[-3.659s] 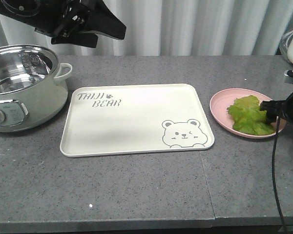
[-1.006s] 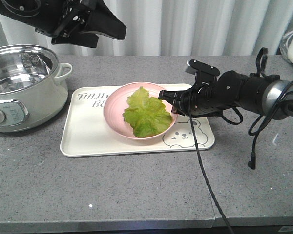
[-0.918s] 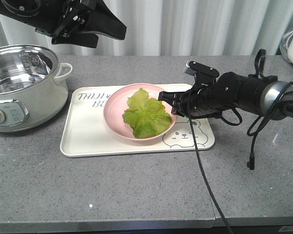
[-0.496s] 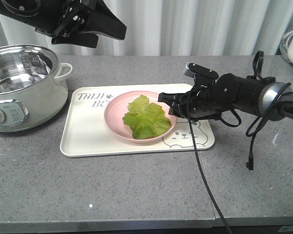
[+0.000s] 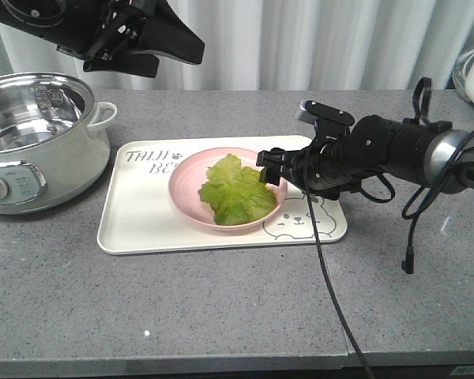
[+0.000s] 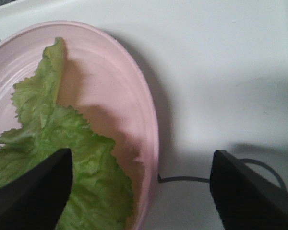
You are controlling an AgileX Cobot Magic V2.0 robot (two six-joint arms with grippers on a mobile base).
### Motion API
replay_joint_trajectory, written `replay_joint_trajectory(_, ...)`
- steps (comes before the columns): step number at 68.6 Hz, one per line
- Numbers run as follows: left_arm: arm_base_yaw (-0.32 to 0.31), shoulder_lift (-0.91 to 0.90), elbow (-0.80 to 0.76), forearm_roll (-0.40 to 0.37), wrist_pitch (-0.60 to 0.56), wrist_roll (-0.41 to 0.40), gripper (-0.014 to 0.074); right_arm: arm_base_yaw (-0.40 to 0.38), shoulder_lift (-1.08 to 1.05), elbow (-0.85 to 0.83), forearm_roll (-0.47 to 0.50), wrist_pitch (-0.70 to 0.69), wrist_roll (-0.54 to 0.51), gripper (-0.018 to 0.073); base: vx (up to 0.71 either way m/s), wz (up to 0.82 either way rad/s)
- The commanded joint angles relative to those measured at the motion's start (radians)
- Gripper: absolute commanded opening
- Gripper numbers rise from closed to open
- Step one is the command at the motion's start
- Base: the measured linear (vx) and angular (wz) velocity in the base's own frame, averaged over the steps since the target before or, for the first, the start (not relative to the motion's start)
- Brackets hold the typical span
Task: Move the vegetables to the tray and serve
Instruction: 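Open the right gripper and withdraw it from the plate rim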
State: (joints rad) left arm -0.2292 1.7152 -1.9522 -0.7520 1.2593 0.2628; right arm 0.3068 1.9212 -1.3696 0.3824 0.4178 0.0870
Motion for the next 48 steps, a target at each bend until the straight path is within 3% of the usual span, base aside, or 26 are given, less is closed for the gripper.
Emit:
replay_joint_trajectory(1, -0.007, -0.048, -0.024, -0.062, -0.012, -0.001, 0.0587, -0.008, -0.088, -0.03, -0.024, -0.034, -0.008, 0.058, 0.0, 0.0)
replay_joint_trajectory(30, -0.007, -0.048, -0.024, -0.062, -0.012, -0.001, 0.0587, -0.008, -0.188, -0.03, -0.143, 0.033, -0.005, 0.058, 0.0, 0.0)
replay_joint_trajectory(48, -0.007, -0.048, -0.024, -0.062, -0.013, -0.001, 0.0587, -0.008, -0.191, -0.03, -0.148, 0.038, -0.005, 0.058, 0.0, 0.0)
